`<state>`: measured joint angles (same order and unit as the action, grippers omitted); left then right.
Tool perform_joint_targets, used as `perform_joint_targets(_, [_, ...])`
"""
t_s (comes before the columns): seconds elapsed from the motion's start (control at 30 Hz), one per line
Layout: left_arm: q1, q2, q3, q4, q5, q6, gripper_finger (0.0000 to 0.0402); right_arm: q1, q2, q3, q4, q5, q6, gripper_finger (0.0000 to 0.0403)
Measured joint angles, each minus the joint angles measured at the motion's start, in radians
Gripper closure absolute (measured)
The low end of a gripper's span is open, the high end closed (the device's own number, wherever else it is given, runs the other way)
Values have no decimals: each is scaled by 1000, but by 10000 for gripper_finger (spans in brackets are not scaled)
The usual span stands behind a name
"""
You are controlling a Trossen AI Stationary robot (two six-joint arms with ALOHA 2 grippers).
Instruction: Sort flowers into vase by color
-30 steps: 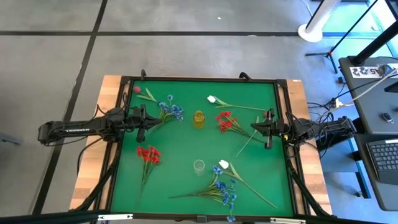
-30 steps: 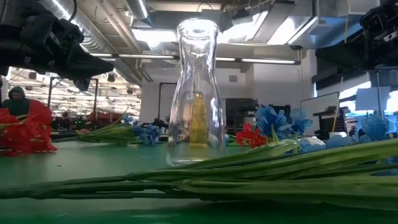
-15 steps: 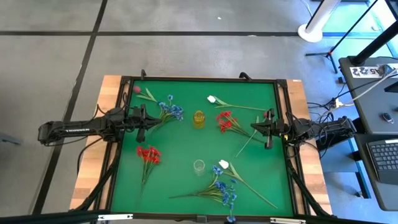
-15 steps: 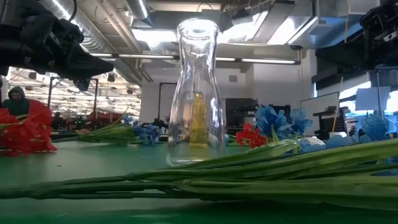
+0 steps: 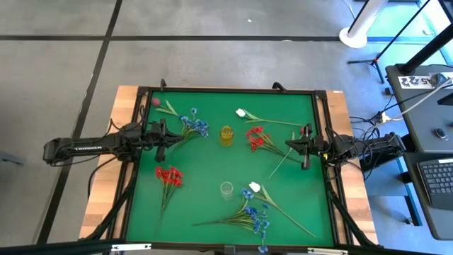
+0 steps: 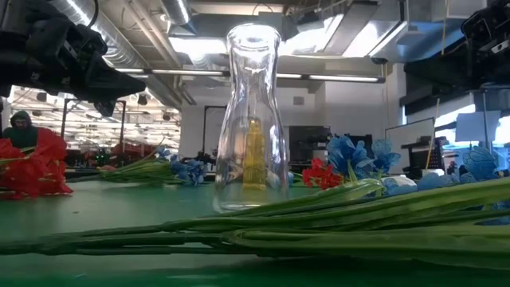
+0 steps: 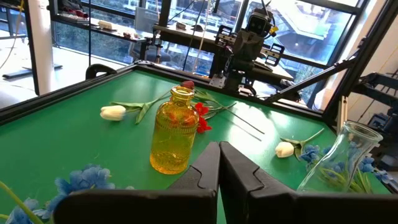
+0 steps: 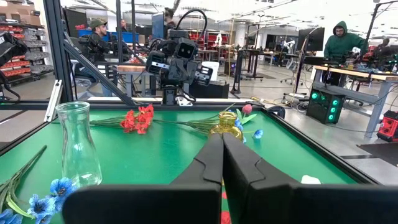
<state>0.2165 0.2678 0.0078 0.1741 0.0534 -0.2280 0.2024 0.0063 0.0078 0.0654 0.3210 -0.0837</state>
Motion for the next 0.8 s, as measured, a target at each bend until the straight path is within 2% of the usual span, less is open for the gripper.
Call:
perform_joint_targets(0.3, [0, 0, 0, 0, 0, 0, 401, 0, 0, 0, 91, 7, 0, 402])
perform_joint_targets(0.57, [0, 0, 0, 0, 0, 0, 401, 0, 0, 9, 242, -87, 7, 402])
perform_joint_targets(0.7, [0, 0, 0, 0, 0, 0, 401, 0, 33, 60, 211, -4, 129, 402])
perform_joint_targets(0.8, [0, 0, 0, -1, 0, 0, 401, 0, 89, 131, 91, 53, 240, 402])
